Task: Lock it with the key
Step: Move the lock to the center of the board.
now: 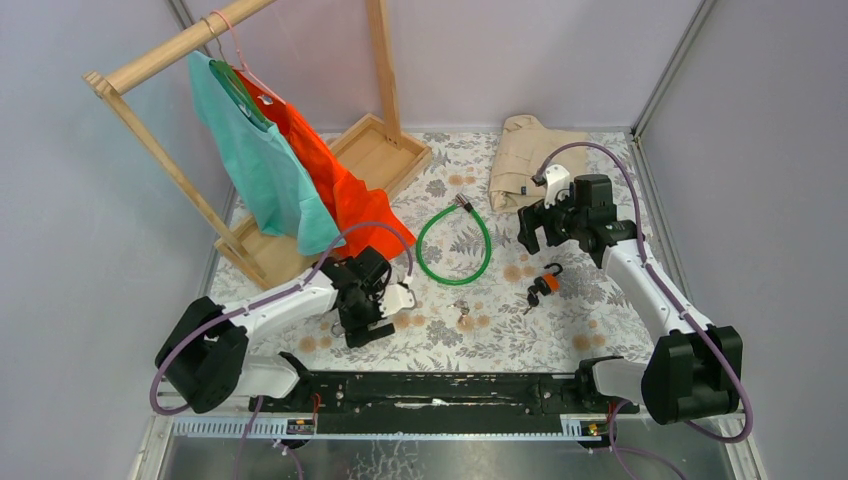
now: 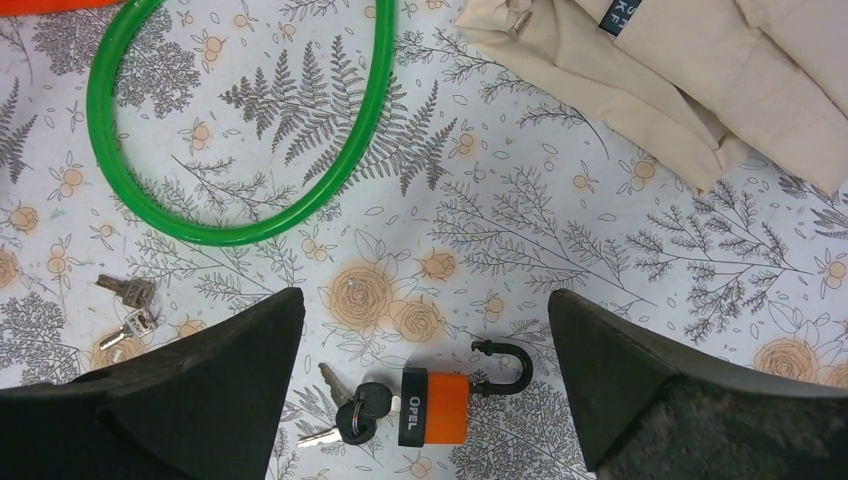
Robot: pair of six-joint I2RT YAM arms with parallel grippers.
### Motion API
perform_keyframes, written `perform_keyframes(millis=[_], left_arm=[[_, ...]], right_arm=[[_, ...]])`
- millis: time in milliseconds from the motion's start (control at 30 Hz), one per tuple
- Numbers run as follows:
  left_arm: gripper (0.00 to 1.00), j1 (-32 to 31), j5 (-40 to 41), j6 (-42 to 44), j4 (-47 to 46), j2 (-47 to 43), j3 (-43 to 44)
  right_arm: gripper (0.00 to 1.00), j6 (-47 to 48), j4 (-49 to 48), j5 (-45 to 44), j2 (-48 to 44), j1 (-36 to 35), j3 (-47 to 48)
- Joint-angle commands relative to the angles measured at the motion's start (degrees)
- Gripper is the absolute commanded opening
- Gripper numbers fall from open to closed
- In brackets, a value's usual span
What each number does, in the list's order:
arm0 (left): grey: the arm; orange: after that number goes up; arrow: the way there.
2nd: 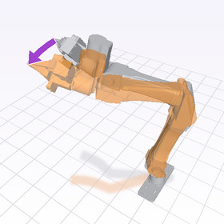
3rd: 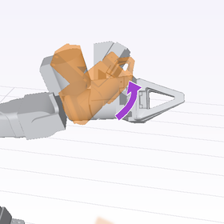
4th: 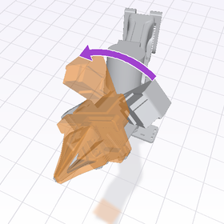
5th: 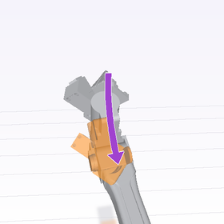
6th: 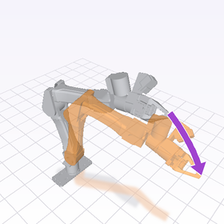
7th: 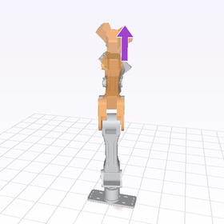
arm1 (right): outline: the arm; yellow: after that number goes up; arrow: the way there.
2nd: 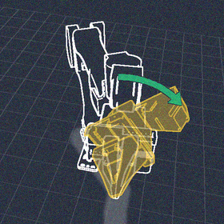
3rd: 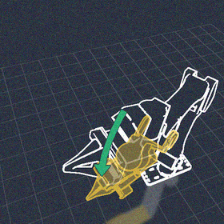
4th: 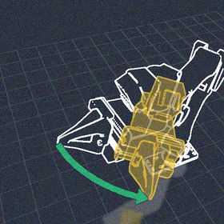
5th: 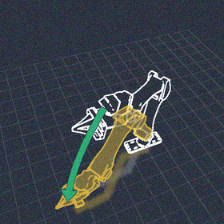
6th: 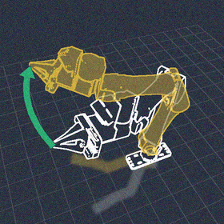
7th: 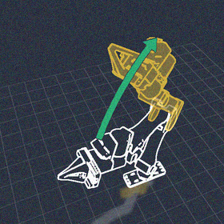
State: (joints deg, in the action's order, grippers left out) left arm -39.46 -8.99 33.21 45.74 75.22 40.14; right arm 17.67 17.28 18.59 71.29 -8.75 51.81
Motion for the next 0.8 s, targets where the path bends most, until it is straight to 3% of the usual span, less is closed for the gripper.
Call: perform_keyframes(millis=[0,400,767], left_arm=[[0.89,0.3,-1.4,2.0,-0.3,-0.7,-2.1],[0.73,0.3,-2.5,0.7,-4.0,2.4,-2.8],[0.41,-1.7,-10.1,1.1,-8.8,8.4,4.8]], right_arm=[[0.99,-0.3,-2.2,1.9,-1.1,0.5,0.1],[0.99,-0.1,-2.2,2.1,-1.3,0.8,0.0],[0.99,0.0,-2.1,1.9,-1.4,0.8,0.2]])
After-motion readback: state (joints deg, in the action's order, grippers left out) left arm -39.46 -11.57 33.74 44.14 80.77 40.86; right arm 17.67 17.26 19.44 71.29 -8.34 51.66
